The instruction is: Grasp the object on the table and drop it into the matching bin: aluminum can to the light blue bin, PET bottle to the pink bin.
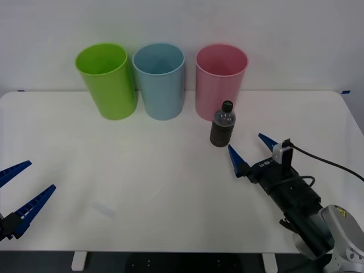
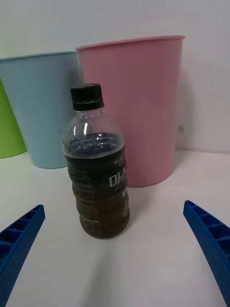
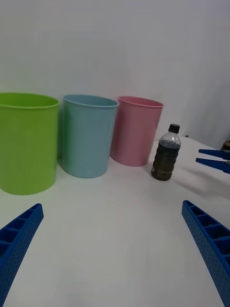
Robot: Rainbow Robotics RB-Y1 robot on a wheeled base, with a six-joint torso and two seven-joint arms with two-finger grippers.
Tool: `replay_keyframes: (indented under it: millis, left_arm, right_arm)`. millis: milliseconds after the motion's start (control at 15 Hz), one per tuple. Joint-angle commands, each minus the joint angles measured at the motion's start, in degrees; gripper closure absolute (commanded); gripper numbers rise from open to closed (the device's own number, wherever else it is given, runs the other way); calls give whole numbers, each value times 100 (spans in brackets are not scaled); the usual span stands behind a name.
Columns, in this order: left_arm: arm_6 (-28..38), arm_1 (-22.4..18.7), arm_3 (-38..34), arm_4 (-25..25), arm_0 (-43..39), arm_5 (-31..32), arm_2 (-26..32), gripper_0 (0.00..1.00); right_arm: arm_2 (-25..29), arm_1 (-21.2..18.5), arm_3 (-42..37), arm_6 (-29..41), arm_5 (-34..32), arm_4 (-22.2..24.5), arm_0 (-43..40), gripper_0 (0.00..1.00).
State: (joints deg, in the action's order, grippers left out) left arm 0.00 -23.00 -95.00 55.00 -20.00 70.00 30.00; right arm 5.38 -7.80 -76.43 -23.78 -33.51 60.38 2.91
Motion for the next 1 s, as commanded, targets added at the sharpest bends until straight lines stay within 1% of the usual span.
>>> replay_keyframes:
  millis: [67,400,800,1000]
  left_arm:
    - [0,0,0,0,0,0,0,0]
    - [0,0,0,0,0,0,0,0]
    - [0,0,0,0,0,0,0,0]
    - [0,0,0,0,0,0,0,0]
  right_arm:
    - [-2,15,472,-109,-6,53,386,0]
    - [-20,59,1263,-250,3,53,1089,0]
    - [-90,85,2177,-408,266,53,1888,0]
    - [-204,77,2563,-461,460,-71,2231,0]
